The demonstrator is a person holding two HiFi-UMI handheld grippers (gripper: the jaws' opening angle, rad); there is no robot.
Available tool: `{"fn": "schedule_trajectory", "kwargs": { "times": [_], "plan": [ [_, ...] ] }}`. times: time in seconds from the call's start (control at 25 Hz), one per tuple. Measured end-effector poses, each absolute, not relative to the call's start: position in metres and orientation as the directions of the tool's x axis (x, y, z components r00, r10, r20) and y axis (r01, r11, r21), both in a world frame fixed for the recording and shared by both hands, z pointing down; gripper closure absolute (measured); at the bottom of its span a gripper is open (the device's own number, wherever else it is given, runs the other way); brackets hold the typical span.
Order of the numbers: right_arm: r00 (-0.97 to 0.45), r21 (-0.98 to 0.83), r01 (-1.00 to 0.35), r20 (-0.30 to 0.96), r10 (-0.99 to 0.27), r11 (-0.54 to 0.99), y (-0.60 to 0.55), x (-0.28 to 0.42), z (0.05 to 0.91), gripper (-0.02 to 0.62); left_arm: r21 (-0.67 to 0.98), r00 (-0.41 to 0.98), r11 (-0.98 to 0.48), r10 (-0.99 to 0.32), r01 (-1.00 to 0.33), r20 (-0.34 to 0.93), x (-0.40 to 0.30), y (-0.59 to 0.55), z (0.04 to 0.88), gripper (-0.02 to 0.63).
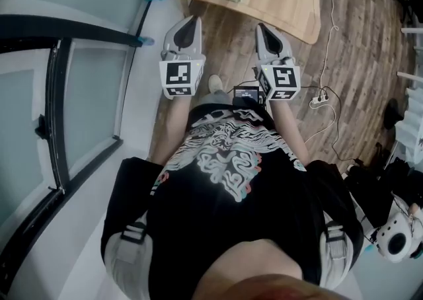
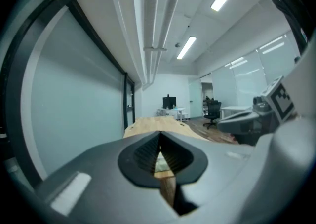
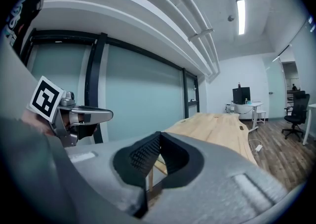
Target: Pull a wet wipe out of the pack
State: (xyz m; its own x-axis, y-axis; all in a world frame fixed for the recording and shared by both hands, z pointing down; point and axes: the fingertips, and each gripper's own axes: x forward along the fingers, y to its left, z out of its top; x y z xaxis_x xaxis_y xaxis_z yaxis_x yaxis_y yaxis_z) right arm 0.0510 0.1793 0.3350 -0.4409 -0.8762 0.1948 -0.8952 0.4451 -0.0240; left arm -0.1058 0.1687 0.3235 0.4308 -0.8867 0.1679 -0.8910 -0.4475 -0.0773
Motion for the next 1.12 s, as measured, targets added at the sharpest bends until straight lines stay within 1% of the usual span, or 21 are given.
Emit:
{"fn": "schedule_trajectory", "kwargs": {
  "times": [0.24, 0.36, 0.48, 0.76, 1.0, 1.12],
  "plan": [
    [-0.404, -0.002, -0.911, 0.198, -0.893, 0.412, 0.157, 0.038, 0.340, 0.597, -0.054, 0.469, -0.484, -0.866, -0.873, 0.176, -0.118, 0.137, 0.338, 0.618],
    [-0.396, -0.028, -0.917, 0.189, -0.899, 0.398, 0.154, 0.038, 0.342, 0.596, -0.048, 0.481, -0.496, -0.858, -0.867, 0.178, -0.121, 0.128, 0.343, 0.618],
    [-0.392, -0.054, -0.920, 0.180, -0.902, 0.389, 0.151, 0.044, 0.340, 0.596, -0.044, 0.500, -0.514, -0.848, -0.857, 0.176, -0.113, 0.121, 0.346, 0.618],
    [-0.389, -0.047, -0.921, 0.181, -0.903, 0.387, 0.141, 0.047, 0.338, 0.597, -0.044, 0.516, -0.531, -0.837, -0.846, 0.182, -0.104, 0.108, 0.349, 0.618],
    [-0.441, -0.084, -0.898, 0.179, -0.880, 0.433, 0.122, 0.037, 0.342, 0.597, -0.044, 0.497, -0.513, -0.846, -0.857, 0.191, -0.109, 0.092, 0.355, 0.618],
    [-0.503, -0.143, -0.863, 0.140, -0.853, 0.485, 0.111, 0.030, 0.340, 0.595, -0.061, 0.497, -0.516, -0.845, -0.854, 0.196, -0.107, 0.082, 0.360, 0.618]
  ]
}}
